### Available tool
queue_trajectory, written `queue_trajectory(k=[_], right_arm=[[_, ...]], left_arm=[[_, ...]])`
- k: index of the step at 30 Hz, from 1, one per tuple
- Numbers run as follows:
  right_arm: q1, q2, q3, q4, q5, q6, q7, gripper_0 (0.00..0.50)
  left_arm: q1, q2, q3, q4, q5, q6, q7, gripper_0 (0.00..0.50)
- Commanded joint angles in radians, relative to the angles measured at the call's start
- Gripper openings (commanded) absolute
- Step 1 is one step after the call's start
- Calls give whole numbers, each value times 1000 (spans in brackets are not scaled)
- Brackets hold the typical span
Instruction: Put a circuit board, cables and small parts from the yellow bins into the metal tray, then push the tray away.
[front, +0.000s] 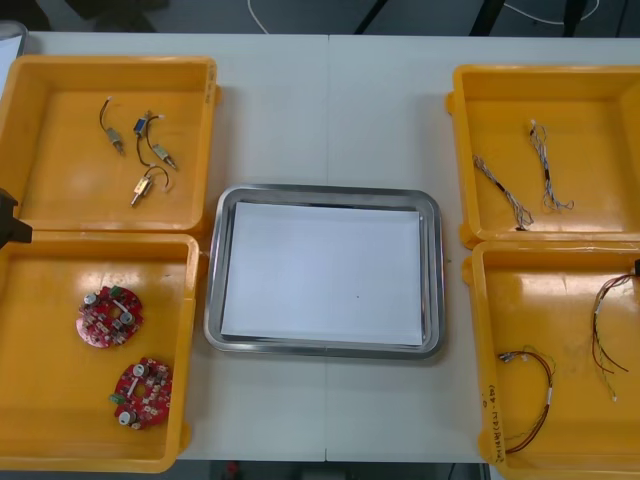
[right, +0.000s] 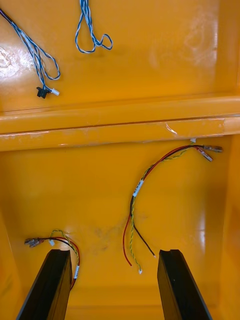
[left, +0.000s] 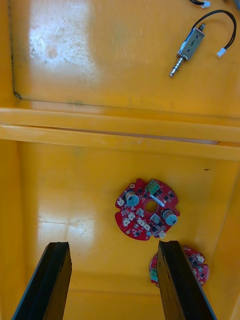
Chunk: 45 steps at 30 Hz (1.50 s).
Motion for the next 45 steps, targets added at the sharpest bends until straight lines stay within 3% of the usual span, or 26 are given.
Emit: queue_trajectory(k=[1,45], right_arm=[[15,-41,-17,-30,-2,3,-24,500],[15,-41,-17,-30,-2,3,-24,500]], left_arm=[[11,-9,29,-4,-9,6,-61,500],[11,-9,29,-4,-9,6,-61,500]])
